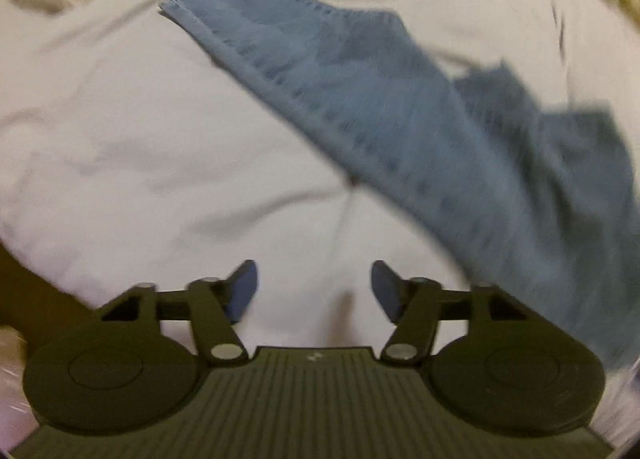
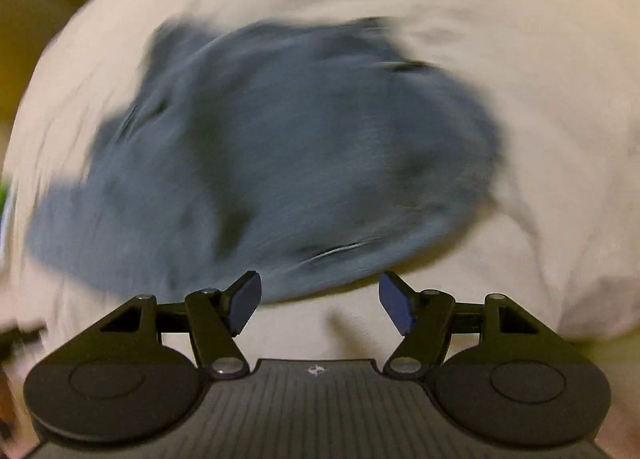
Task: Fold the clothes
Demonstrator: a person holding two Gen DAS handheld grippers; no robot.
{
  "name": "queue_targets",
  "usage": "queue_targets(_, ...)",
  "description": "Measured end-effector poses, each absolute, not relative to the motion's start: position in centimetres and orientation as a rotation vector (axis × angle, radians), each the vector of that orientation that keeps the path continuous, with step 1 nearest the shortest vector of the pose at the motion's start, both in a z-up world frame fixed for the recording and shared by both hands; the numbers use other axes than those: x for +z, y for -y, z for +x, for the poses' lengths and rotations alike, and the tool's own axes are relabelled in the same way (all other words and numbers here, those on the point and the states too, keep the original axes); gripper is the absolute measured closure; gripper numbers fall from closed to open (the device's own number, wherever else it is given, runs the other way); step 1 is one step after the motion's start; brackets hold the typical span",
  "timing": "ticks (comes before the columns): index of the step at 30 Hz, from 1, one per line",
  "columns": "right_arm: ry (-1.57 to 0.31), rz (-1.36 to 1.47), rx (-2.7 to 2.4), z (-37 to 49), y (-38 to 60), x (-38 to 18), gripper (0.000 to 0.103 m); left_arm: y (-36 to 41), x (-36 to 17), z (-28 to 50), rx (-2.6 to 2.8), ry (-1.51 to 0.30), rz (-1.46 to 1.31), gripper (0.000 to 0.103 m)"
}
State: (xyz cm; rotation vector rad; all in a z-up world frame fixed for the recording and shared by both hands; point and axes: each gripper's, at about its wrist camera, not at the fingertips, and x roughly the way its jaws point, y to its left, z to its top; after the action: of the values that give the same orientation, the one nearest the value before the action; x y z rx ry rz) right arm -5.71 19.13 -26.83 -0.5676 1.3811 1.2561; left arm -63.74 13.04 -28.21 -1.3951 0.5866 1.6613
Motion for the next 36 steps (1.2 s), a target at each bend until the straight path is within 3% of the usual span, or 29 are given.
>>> queue_targets(9, -1.501, 0.152, 0.887, 2.5, -15.4, -32.3, 0.030, -18.3, -31.5, -70.1, 1.783, -0.252, -1.569, 0.041)
queue_targets(17, -1.502, 0.401, 0.895, 2.6, -14.8, -34.5, 0.032, -21.1, -33.7, -75.9, 1.855, 0.009, -1.622, 0.042)
queue_targets(18, -1.501, 0.413, 0.895, 2.4, -15.1, -34.7, 0.037, -21.3, -33.6, -75.9, 1.839, 0.025, -1.609, 0.045)
queue_targets(19, -1.502, 0.432, 0.897, 2.1, -15.3, -34.7, 0.040, -21.6, -33.6, -75.9, 1.823, 0.041, -1.595, 0.065)
queue_targets(20, -1.505, 0.459, 0.902, 2.0, -15.5, -34.7, 0.054, -21.8, -33.5, -76.0, 1.806, 0.057, -1.581, 0.091)
queue_targets(21, -1.494, 0.476, 0.912, 1.9, -15.6, -34.4, 0.064, -22.1, -33.5, -76.0, 1.790, 0.072, -1.568, 0.097)
queue_targets(23, -1.470, 0.495, 0.927, 1.8, -15.8, -33.8, 0.072, -22.3, -33.5, -75.9, 1.781, 0.060, -1.567, 0.096)
queue_targets(25, -1.473, 0.511, 0.923, 2.0, -16.0, -33.8, 0.073, -22.4, -33.6, -75.9, 1.779, 0.039, -1.572, 0.089)
queue_targets(26, -1.475, 0.519, 0.921, 2.1, -16.1, -33.8, 0.064, -22.5, -33.7, -75.8, 1.777, 0.028, -1.574, 0.085)
queue_targets(27, -1.489, 0.511, 0.913, 2.2, -16.5, -34.1, 0.046, -22.6, -33.8, -75.8, 1.776, 0.017, -1.577, 0.085)
queue_targets(28, -1.512, 0.494, 0.901, 2.2, -16.9, -34.5, 0.046, -22.7, -33.8, -75.7, 1.774, 0.006, -1.579, 0.088)
queue_targets(29, -1.519, 0.475, 0.897, 2.0, -17.5, -34.6, 0.057, -22.8, -33.9, -75.7, 1.773, -0.005, -1.581, 0.098)
queue_targets(30, -1.508, 0.459, 0.914, 1.4, -18.3, -33.5, 0.075, -22.8, -33.9, -75.7, 1.771, -0.015, -1.584, 0.103)
queue_targets(31, -1.491, 0.444, 0.940, 0.8, -19.3, -31.6, 0.086, -22.9, -34.0, -75.6, 1.770, -0.026, -1.586, 0.103)
queue_targets(36, -1.403, 0.367, 1.070, -2.7, -24.4, -22.4, 0.089, -23.9, -27.6, -75.8, 1.725, -0.122, -1.467, 0.103)
